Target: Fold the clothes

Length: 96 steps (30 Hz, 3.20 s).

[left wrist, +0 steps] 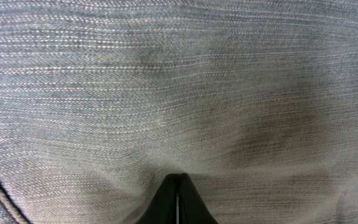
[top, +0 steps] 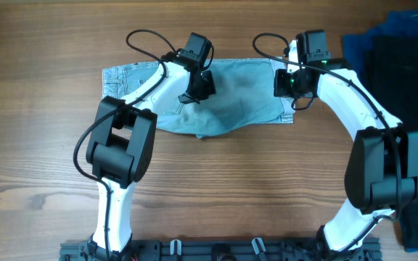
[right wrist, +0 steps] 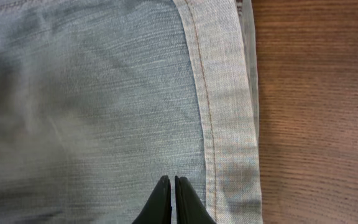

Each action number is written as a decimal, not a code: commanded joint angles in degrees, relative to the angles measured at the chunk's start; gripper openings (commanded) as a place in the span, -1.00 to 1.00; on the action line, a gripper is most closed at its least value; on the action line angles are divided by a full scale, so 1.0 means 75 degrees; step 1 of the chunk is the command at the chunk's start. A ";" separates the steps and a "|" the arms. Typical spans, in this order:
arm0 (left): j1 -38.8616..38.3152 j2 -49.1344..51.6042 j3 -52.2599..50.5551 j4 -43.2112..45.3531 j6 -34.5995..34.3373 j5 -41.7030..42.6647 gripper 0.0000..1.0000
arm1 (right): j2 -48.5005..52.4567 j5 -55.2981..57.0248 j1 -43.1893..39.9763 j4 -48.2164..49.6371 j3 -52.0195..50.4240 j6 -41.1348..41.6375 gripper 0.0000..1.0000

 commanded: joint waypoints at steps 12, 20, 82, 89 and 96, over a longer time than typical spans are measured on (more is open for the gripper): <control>0.0015 0.0000 0.0603 0.0111 0.0469 -0.1641 -0.92 | 0.0192 0.0137 0.0003 -0.0055 -0.0044 -0.0096 -0.30; -0.0117 0.0490 0.0612 0.0239 0.0498 -0.1550 -0.92 | 0.0192 0.0134 0.0003 -0.0050 -0.0044 -0.0096 0.99; -0.0385 0.0560 0.0618 -0.0105 -0.0035 -0.1582 -0.92 | 0.0192 0.0134 0.0003 0.0560 -0.0044 -0.0090 0.99; -0.0388 -0.0501 0.0662 -0.0242 0.0055 -0.1580 -0.92 | 0.0192 0.0134 0.0003 0.0557 -0.0044 -0.0090 0.99; -0.0408 -0.0312 0.0635 -0.1221 -0.0207 -0.1291 -0.92 | 0.0192 0.0134 0.0003 0.0557 -0.0044 -0.0090 0.99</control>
